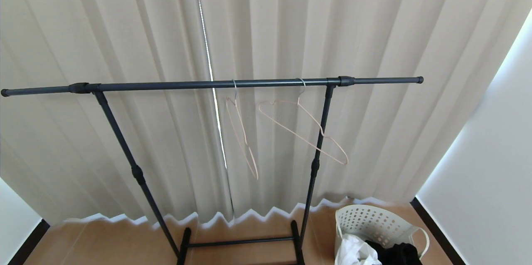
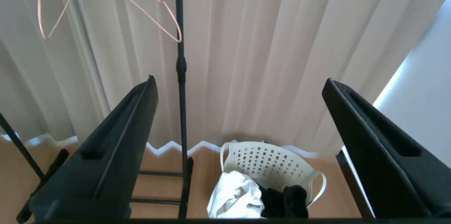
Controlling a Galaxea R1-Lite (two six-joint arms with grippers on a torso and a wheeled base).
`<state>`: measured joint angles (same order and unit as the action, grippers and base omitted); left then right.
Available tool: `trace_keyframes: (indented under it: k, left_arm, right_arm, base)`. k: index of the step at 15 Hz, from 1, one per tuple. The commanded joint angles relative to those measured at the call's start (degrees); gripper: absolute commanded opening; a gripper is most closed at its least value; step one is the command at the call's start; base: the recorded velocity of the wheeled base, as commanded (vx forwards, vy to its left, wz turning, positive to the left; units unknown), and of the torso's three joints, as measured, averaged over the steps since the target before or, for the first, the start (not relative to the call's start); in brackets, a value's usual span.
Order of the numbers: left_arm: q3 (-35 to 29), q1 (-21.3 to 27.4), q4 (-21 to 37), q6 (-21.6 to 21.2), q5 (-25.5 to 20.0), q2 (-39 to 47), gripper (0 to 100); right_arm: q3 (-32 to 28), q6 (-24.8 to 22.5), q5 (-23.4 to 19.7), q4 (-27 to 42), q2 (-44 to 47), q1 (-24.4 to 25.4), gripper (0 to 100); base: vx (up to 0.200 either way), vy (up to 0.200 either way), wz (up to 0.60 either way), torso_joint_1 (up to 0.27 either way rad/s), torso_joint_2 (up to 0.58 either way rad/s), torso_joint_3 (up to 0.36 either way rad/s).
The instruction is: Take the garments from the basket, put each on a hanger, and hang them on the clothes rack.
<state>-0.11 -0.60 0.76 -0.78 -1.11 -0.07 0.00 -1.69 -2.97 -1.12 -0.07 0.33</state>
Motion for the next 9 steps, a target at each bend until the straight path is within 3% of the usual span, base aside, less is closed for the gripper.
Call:
trace_keyframes:
  k: [1, 9]
  left_arm:
    - [0.0, 0.0, 0.0, 0.0, 0.1, 0.1, 100]
    - [0.0, 0.0, 0.0, 0.0, 0.0, 0.1, 100]
  right_arm:
    - [0.0, -0.1, 0.0, 0.0, 0.1, 0.0, 100]
    - [0.0, 0.6, 0.0, 0.1, 0.1, 0.0, 100]
  base:
    - [0.0, 0.0, 0.0, 0.0, 0.0, 0.0]
    - [0.0, 0.0, 0.0, 0.0, 0.0, 0.0]
